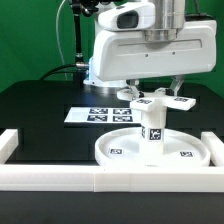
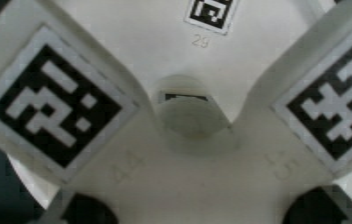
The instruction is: Assemble round table
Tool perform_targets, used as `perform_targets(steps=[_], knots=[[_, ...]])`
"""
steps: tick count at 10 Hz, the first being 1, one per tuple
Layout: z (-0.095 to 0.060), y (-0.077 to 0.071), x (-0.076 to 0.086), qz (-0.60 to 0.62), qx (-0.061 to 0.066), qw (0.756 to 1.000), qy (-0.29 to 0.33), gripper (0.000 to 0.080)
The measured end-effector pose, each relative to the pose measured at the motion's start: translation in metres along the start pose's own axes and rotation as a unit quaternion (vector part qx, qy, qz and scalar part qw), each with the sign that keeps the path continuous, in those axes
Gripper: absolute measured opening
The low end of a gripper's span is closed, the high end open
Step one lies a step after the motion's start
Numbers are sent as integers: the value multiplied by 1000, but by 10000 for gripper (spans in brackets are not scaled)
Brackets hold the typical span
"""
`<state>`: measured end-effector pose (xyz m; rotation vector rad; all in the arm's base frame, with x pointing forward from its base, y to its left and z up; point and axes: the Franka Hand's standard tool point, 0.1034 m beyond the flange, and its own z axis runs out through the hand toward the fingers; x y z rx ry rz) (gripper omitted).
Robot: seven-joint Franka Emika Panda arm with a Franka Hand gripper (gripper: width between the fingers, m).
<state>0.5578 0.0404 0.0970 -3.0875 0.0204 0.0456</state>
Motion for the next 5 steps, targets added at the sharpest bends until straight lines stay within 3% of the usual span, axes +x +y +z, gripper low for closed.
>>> perform_targets(steps=[5], knots=[[-1,0,2,198,4,980,3,443]])
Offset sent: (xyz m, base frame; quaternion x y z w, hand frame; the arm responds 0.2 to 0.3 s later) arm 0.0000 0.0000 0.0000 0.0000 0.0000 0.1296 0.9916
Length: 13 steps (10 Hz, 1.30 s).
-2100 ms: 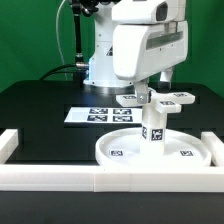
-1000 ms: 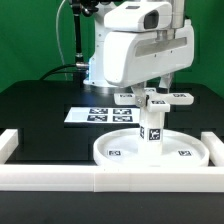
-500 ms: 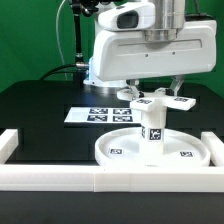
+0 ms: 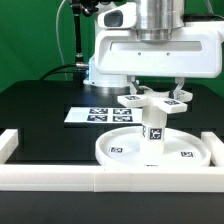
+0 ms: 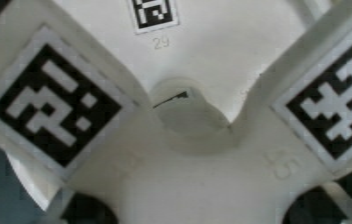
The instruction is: Assemble round table
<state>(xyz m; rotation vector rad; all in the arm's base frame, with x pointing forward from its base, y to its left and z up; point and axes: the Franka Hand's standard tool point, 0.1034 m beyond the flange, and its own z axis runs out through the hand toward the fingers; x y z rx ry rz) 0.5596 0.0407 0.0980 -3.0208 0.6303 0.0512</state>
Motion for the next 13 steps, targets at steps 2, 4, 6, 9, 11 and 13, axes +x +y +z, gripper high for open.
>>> perform_targets(steps=[2,4,6,9,11,13], knots=[[-1,-1,1,65,2,998,3,443],[0,-1,3,157,10,988,7,443],[1,0,5,295,33,955,8,443],[1,-1,4,456,46,889,13,445],[0,-2,5,568,57,821,9,445],[-1,-3,6,657,59,751,10,445]])
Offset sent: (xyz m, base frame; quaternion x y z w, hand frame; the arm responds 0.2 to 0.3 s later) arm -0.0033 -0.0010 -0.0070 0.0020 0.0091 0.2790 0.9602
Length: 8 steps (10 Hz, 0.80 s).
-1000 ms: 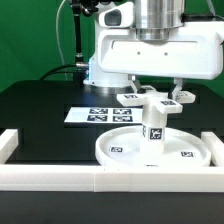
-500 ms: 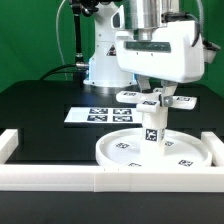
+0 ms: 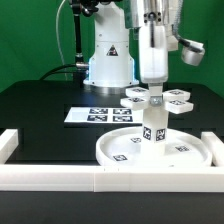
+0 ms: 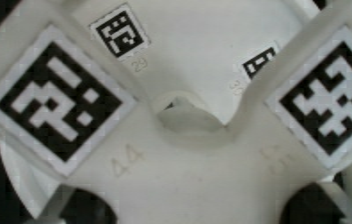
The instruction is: Assemble round table
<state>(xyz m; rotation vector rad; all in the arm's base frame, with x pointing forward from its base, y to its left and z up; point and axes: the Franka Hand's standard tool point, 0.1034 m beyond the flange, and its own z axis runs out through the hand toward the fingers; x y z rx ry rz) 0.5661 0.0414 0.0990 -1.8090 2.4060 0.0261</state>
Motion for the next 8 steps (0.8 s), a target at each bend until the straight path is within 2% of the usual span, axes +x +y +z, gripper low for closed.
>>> perform_targets(steps=[2,3,4,5,8], knots=[[0,-1,2,38,2,999,0,445],[0,0,1,49,2,999,-3,483],[1,0,0,42,1,999,-4,483],[0,0,-1,36,2,999,-7,615],[-38,-8,-10,5,17,999,-33,648]])
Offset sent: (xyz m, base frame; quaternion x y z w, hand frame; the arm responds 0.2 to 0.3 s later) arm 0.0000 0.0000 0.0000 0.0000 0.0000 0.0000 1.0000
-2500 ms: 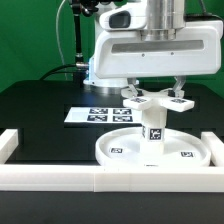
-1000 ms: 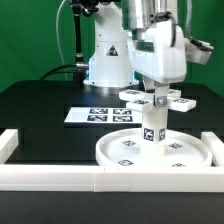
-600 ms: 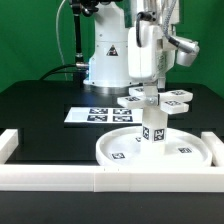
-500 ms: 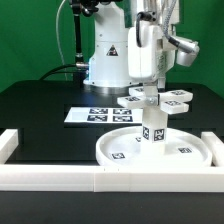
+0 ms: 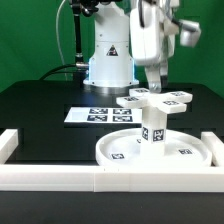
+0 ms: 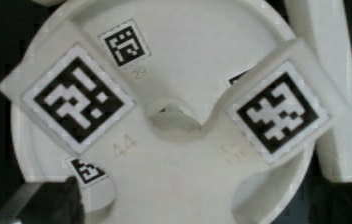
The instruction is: Assemble round table
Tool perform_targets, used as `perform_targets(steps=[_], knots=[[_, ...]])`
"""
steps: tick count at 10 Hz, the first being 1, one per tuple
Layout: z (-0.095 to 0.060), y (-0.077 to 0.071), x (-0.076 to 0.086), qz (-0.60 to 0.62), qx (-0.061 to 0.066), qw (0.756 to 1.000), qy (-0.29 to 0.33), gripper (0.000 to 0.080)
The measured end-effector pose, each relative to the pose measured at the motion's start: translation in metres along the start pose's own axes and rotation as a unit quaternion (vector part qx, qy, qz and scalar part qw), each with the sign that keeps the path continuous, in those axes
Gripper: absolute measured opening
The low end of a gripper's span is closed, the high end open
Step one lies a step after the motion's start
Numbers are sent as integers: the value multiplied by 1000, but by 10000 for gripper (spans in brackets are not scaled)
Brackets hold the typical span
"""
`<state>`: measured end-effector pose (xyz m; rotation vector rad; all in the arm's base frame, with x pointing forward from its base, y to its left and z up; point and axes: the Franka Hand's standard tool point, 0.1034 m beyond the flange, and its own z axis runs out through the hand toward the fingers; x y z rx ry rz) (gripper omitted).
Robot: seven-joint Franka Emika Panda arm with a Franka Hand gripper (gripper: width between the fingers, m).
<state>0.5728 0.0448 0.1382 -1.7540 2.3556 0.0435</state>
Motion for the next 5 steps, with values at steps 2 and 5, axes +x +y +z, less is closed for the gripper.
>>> perform_targets(steps=[2,5], knots=[[0,0,-1,-2,1,1000,-2,649],[1,1,-2,-8,0,1000,-2,649]])
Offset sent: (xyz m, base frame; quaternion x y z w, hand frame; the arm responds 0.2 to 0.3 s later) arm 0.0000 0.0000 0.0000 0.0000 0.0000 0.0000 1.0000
